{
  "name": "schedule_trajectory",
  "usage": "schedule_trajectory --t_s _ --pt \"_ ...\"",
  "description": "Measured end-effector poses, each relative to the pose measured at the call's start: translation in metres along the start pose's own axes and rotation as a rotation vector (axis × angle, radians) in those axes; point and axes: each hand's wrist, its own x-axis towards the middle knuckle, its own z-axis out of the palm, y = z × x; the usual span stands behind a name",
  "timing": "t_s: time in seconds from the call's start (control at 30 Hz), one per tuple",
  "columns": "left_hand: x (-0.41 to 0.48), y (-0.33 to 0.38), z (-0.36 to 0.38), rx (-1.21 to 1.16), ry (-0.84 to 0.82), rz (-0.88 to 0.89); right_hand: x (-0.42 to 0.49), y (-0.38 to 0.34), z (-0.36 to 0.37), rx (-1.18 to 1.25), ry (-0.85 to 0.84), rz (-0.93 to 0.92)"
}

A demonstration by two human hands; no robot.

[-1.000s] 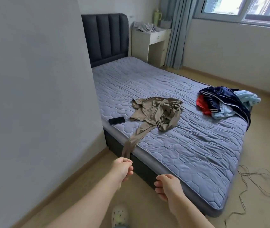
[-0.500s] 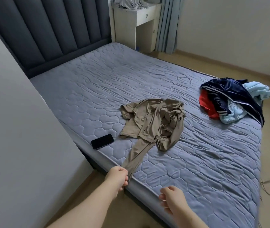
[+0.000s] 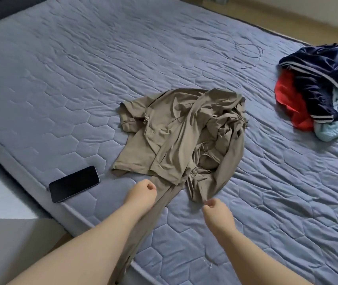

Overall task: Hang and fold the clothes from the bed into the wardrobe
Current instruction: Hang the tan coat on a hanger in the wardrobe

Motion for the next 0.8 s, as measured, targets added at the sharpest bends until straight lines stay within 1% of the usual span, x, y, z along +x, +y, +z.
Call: schedule_trajectory --t_s 0.1,0.2,0.23,0.27,0.33,0.37,0.4,0.43,0.47,0.5,0.53,0.57,0.63,0.7,0.73,0.8 --pt "0.055 0.01 0.035 0.179 0.014 0.133 0.063 0.006 0.007 -0.166 0.052 -0.069" --pt "0.09 0.018 0.057 0.428 0.09 0.361 0.098 0.005 0.015 -0.372 0.106 -0.21" --pt "0.103 0.022 0.066 0.496 0.072 0.414 0.111 0.007 0.021 -0.408 0.098 -0.245" --pt "0.114 0.027 0.073 0.538 0.015 0.418 0.123 0.009 0.027 -0.429 0.066 -0.268" --pt "0.137 0.028 0.086 0.608 -0.11 0.363 0.147 0.018 0.036 -0.454 -0.06 -0.27" --pt "0.145 0.025 0.091 0.682 -0.137 0.353 0.157 0.024 0.04 -0.461 -0.115 -0.269" --pt "0.151 0.02 0.096 0.765 -0.12 0.369 0.166 0.03 0.042 -0.459 -0.131 -0.291" --pt "0.155 0.014 0.099 0.829 -0.062 0.411 0.172 0.036 0.041 -0.452 -0.109 -0.324" --pt "0.158 0.008 0.101 0.844 0.016 0.461 0.178 0.039 0.041 -0.44 -0.056 -0.365" --pt "0.159 0.005 0.101 0.79 0.074 0.489 0.182 0.041 0.039 -0.423 0.012 -0.395" --pt "0.16 0.004 0.099 0.7 0.099 0.481 0.183 0.042 0.039 -0.407 0.069 -0.398" --pt "0.158 0.003 0.097 0.62 0.086 0.444 0.181 0.043 0.038 -0.393 0.103 -0.375" --pt "0.155 0.0 0.093 0.559 0.028 0.402 0.173 0.046 0.038 -0.423 0.101 -0.34" --pt "0.141 -0.004 0.089 0.58 -0.07 0.379 0.156 0.053 0.039 -0.503 0.006 -0.304" --pt "0.131 -0.008 0.089 0.587 -0.153 0.375 0.143 0.059 0.042 -0.521 -0.062 -0.257" --pt "0.107 -0.015 0.091 0.645 -0.407 0.341 0.113 0.074 0.043 -0.507 -0.221 -0.137"
